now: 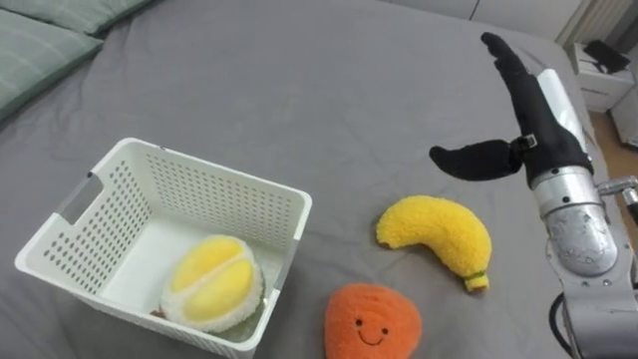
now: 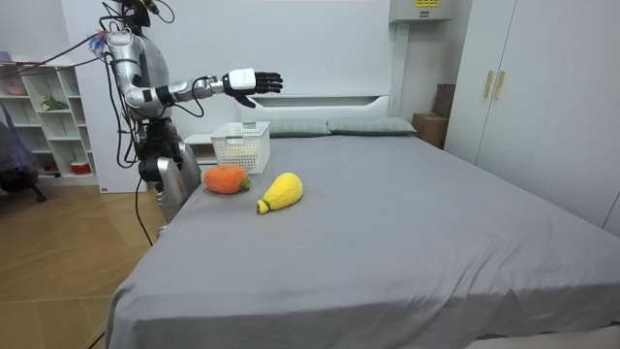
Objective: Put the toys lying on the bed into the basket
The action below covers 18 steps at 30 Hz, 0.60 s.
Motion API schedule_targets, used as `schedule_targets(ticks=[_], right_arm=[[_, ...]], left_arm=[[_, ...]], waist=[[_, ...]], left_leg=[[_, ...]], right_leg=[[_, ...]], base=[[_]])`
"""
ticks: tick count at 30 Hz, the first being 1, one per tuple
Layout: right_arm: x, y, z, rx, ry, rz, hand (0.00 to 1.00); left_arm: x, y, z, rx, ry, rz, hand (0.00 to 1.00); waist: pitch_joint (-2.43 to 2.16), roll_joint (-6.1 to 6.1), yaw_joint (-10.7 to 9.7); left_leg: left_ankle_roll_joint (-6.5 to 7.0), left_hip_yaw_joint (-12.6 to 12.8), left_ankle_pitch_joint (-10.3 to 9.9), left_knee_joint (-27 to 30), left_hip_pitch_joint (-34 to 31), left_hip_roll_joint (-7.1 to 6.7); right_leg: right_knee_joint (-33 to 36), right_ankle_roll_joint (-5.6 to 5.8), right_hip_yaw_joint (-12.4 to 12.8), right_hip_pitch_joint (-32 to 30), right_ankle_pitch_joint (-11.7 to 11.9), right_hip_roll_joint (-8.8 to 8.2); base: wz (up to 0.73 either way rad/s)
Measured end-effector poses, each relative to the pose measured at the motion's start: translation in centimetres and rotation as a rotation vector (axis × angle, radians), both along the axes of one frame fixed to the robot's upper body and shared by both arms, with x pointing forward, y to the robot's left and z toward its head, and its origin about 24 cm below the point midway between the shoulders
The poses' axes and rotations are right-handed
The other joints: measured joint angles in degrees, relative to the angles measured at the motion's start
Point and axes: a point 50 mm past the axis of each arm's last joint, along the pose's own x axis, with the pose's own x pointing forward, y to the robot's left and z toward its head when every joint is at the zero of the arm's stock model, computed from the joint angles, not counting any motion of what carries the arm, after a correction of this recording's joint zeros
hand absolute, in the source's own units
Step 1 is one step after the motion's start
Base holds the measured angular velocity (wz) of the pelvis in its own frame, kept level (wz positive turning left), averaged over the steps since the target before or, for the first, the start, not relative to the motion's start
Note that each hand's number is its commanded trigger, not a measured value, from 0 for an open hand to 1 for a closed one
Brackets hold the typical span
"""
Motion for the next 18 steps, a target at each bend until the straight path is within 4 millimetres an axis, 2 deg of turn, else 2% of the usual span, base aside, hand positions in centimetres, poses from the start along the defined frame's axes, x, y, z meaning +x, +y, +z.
schedule_targets(ticks=[2, 4, 10, 14, 16, 18], right_arm=[[0.1, -0.7, -0.9, 0.007, 0.044, -0.013, 0.0], [-0.2, -1.4, -1.9, 0.014, 0.084, -0.04, 0.0], [-0.4, -3.3, -3.9, -0.003, 0.175, -0.109, 0.0], [-0.5, -3.8, -4.7, -0.013, 0.205, -0.134, 0.0], [-0.8, -4.5, -6.6, 0.002, 0.272, -0.174, 0.0], [-1.2, -5.0, -8.1, 0.015, 0.329, -0.207, 0.0]], left_arm=[[0.3, -0.1, 0.0, -0.004, -0.01, 0.003, 0.0], [0.5, -0.1, 0.0, -0.006, -0.011, 0.003, 0.0], [0.9, 0.0, 0.0, -0.015, -0.041, 0.048, 0.0], [0.7, 0.3, 0.1, -0.016, -0.037, 0.044, 0.0], [0.5, 0.6, 0.1, -0.009, -0.029, 0.042, 0.0], [0.3, 0.8, 0.2, 0.0, -0.027, 0.035, 0.0]], waist=[[-0.02, -0.03, -1.0], [-0.18, -0.27, -1.3], [-0.18, -0.13, -2.1], [-0.22, -0.22, -2.2], [-0.31, -0.6, -1.2], [-0.18, -0.93, -0.6]], left_leg=[[0.02, 0.2, -0.1, 0.1, 0.0, 0.04], [0.06, 0.4, -0.1, 0.1, 0.3, 0.07], [0.13, 1.0, -0.2, -0.4, 0.4, 0.09], [0.12, 1.1, -0.2, -0.6, 0.4, 0.16], [0.13, 1.3, -0.2, -0.8, 0.8, 0.23], [0.13, 1.5, -0.2, -0.7, 0.6, 0.25]], right_leg=[[0.0, 0.03, -0.1, 0.0, 0.0, 0.08], [0.0, 0.04, 0.0, 0.0, 0.0, 0.25], [0.1, 0.09, 0.6, -0.4, 0.1, 0.21], [0.0, 0.09, 0.6, -0.2, 0.1, 0.38], [0.0, 0.09, 0.6, 0.1, 0.1, 0.4], [0.0, 0.09, 0.6, -0.1, 0.1, 0.39]], base=[[-0.04], [-0.05], [-0.06], [0.01], [0.0], [-0.05]])
